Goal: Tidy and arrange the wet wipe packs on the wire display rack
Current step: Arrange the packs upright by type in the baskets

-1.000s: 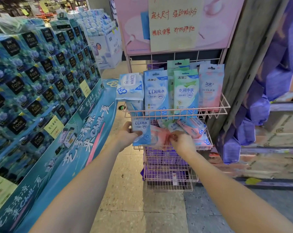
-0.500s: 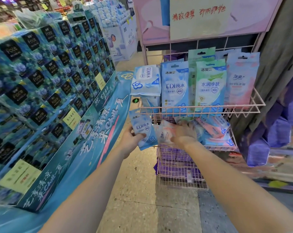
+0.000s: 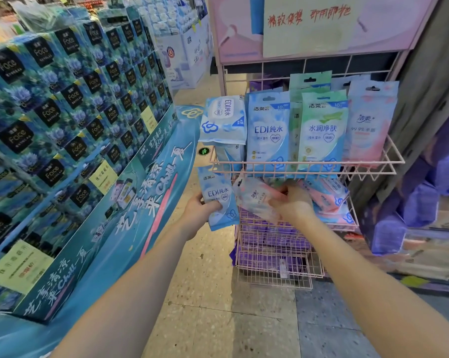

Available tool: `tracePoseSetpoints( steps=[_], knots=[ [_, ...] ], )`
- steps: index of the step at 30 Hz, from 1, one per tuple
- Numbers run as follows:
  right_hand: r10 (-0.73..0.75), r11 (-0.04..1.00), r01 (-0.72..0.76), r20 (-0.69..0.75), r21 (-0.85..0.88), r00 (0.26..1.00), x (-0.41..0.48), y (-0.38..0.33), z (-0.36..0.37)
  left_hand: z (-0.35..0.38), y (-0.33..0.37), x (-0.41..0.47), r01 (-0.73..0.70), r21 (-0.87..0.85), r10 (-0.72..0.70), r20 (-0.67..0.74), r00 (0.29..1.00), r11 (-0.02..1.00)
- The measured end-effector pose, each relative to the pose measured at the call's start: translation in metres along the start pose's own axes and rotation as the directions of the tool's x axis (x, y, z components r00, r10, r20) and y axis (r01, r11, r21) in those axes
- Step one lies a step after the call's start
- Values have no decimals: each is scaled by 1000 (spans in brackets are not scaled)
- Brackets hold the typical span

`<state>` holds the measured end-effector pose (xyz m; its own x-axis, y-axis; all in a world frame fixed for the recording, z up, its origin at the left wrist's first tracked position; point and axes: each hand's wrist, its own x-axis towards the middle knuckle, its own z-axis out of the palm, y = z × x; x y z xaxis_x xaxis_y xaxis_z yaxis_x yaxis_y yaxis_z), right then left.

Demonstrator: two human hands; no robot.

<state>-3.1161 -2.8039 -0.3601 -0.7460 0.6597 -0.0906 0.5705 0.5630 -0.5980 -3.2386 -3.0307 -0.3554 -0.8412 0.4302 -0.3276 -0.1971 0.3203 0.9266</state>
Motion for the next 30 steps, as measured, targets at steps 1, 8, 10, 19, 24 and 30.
tracePoseSetpoints(
  steps=[1, 8, 10, 19, 24, 30],
  knots=[
    [8, 995, -8, 1, 96, 1000, -4, 4, -7, 4, 1, -2, 8, -5, -8, 14, 1000, 1000],
    [-164, 929, 127, 79, 347, 983, -35, 18, -47, 31, 14, -14, -25, -30, 27, 59, 998, 999],
    [-211, 943, 182, 79, 278, 974, -44, 32, -54, 36, 17, -21, -56, -22, 58, 58, 997, 998],
    [-323, 698, 51, 251, 715, 913, -96, 76, -150, 76, 19, -68, -115, 167, 58, 315, 947, 979],
    [-355, 544, 247, -47, 802, 934, -89, 55, -226, 112, 56, -95, -270, 177, 184, 392, 901, 946],
    [-235, 604, 351, -262, 715, 936, -37, 43, -261, 123, 117, -113, -415, 143, 365, 280, 888, 898]
  ],
)
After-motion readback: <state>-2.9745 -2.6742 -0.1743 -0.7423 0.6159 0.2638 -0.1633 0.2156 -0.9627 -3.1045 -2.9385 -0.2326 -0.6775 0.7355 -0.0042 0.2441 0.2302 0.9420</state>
